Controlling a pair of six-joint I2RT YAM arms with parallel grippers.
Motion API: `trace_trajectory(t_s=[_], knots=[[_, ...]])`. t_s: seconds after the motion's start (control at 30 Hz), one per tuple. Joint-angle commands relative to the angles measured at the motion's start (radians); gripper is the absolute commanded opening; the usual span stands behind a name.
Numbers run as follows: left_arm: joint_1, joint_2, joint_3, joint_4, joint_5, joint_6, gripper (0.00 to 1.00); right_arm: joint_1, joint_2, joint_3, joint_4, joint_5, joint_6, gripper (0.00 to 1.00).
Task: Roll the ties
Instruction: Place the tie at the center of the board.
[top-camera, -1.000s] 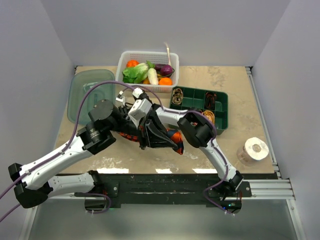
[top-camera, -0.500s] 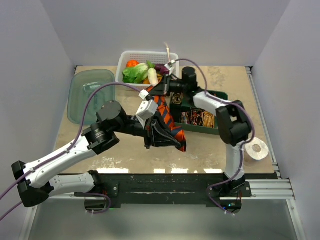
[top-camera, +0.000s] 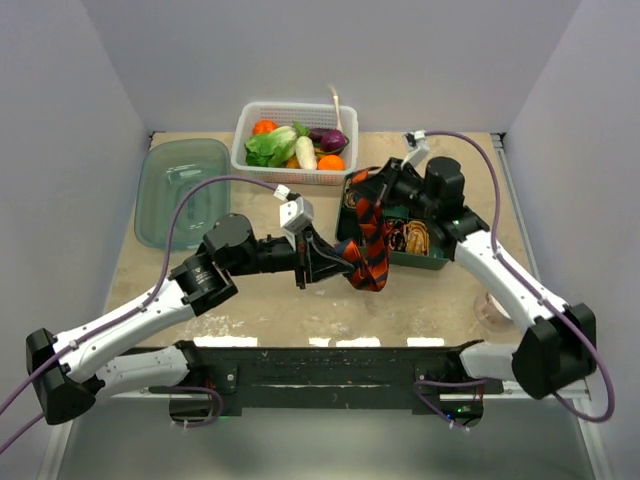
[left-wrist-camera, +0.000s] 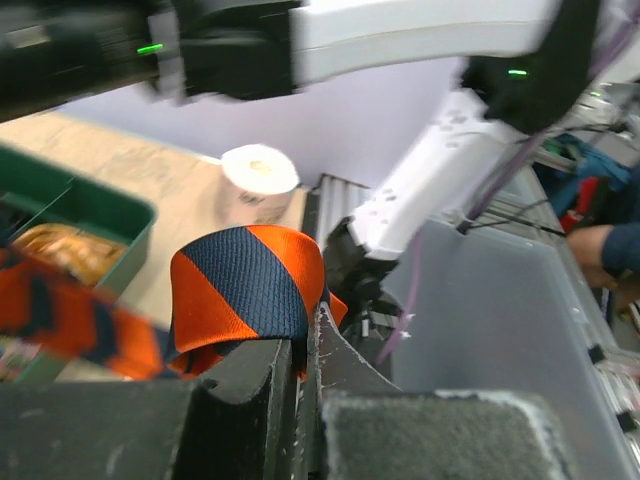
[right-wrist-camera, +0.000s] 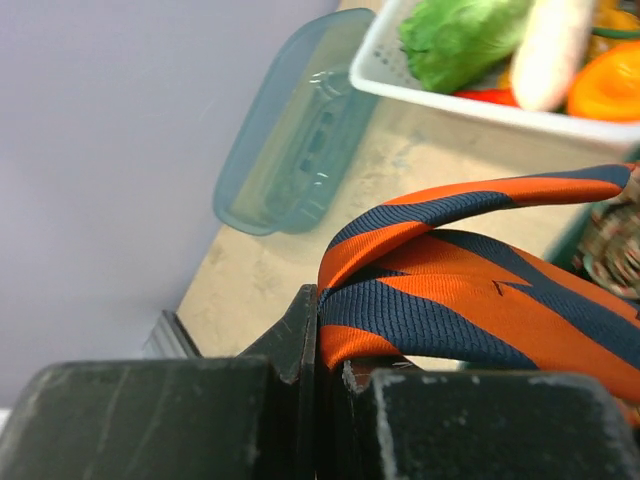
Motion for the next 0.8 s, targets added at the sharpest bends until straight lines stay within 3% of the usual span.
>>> trace_trajectory(t_s=[0.0, 0.13, 0.23, 0.47, 0.77], knots=[[0.074, -0.086, -0.064, 0.060, -0.080, -0.063, 0.00, -0.004, -0.144, -0.105, -0.115, 0.170, -0.028, 0.00], [0.172, -0.152, -0.140, 0.057, -0.119, -0.101, 0.00, -0.004, -0.265, -0.200, -0.225, 0.253, -0.032, 0.00], [0.187, -0.168, -0.143, -0.042, -0.202, -0.078, 0.00, -0.006, -0.364, -0.290, -0.276, 0.345, -0.026, 0.00], [0.198, -0.080, -0.121, -0.274, -0.261, -0.014, 0.00, -0.010, -0.570, -0.460, -0.343, 0.555, 0.050, 0.00], [0.217, 0.002, -0.117, -0.360, -0.339, 0.031, 0.00, -0.010, -0.711, -0.641, -0.362, 0.751, 0.149, 0.00]])
